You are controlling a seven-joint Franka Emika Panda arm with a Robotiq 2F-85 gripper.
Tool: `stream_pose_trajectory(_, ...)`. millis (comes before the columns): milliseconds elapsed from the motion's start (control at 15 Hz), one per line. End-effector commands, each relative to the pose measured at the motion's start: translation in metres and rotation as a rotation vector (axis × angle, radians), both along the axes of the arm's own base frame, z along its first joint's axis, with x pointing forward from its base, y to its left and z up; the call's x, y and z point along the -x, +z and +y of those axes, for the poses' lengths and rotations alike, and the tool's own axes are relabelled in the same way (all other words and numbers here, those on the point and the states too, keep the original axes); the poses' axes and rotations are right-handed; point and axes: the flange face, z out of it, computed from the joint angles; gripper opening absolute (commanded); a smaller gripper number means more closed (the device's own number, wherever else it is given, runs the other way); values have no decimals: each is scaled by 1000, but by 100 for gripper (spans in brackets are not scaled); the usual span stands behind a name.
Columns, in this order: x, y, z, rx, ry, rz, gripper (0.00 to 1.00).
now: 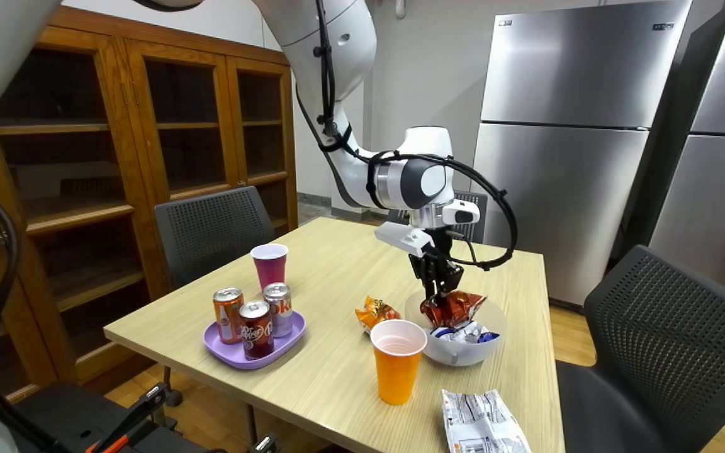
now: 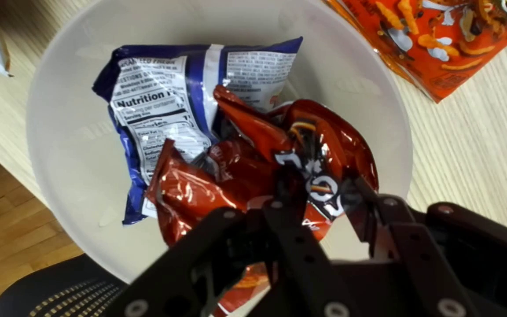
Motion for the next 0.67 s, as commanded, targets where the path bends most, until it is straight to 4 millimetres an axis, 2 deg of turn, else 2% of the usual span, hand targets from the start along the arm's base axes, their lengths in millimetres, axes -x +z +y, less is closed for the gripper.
stream_pose_trajectory(0,5,16,8,-9,11,-12,70)
stream_pose_trajectory(267,11,30,21,-3,25,-36,100)
stream_pose_trajectory(600,21,44,45,-16,93,-37,100)
